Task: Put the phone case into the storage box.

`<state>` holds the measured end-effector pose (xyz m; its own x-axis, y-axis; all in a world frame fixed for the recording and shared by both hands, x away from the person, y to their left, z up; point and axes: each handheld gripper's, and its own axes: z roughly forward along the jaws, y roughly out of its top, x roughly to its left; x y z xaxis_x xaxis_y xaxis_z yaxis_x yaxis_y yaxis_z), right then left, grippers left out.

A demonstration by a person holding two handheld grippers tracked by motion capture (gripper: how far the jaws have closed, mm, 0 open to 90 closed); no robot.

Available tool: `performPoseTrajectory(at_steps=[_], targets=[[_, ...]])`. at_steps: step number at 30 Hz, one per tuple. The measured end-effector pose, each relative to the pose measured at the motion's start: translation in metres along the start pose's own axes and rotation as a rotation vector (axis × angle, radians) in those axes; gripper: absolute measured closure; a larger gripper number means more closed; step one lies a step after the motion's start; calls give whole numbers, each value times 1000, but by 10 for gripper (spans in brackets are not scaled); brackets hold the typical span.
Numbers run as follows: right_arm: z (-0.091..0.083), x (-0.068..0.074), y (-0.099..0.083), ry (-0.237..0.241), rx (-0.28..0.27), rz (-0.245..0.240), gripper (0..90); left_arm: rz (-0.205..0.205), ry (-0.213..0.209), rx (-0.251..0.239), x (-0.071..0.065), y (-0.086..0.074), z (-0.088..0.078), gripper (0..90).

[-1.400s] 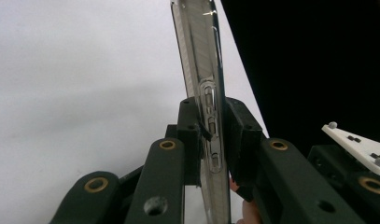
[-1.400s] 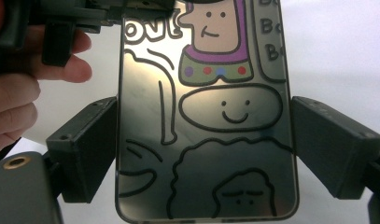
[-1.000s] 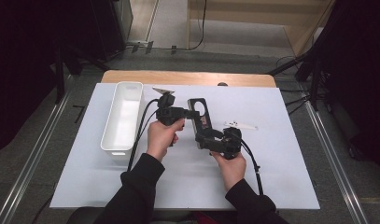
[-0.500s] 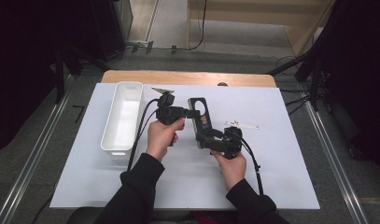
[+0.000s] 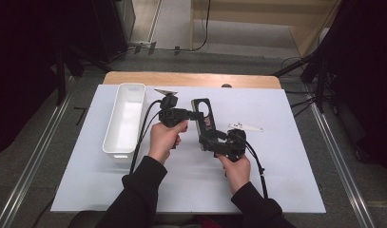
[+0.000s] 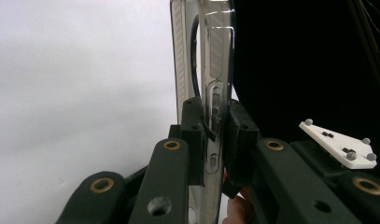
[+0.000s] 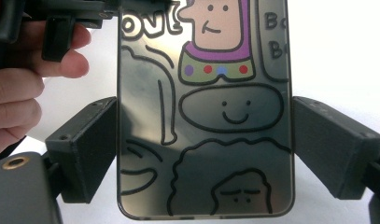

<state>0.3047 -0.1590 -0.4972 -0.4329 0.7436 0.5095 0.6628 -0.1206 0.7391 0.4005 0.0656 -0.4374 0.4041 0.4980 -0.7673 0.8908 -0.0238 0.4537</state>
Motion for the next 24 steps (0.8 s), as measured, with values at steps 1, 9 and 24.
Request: performPoseTrajectory(at_steps=[1,9,24], targets=[[0,0,0,4,0,4,104,0,0,0,0,0,0,801],[-1,0,2,16,3,10,104,1,-12,-1,-1,1,-2,801],[1,0,4,37,30,8,95,13,-13,5,-2,0,-1,804]])
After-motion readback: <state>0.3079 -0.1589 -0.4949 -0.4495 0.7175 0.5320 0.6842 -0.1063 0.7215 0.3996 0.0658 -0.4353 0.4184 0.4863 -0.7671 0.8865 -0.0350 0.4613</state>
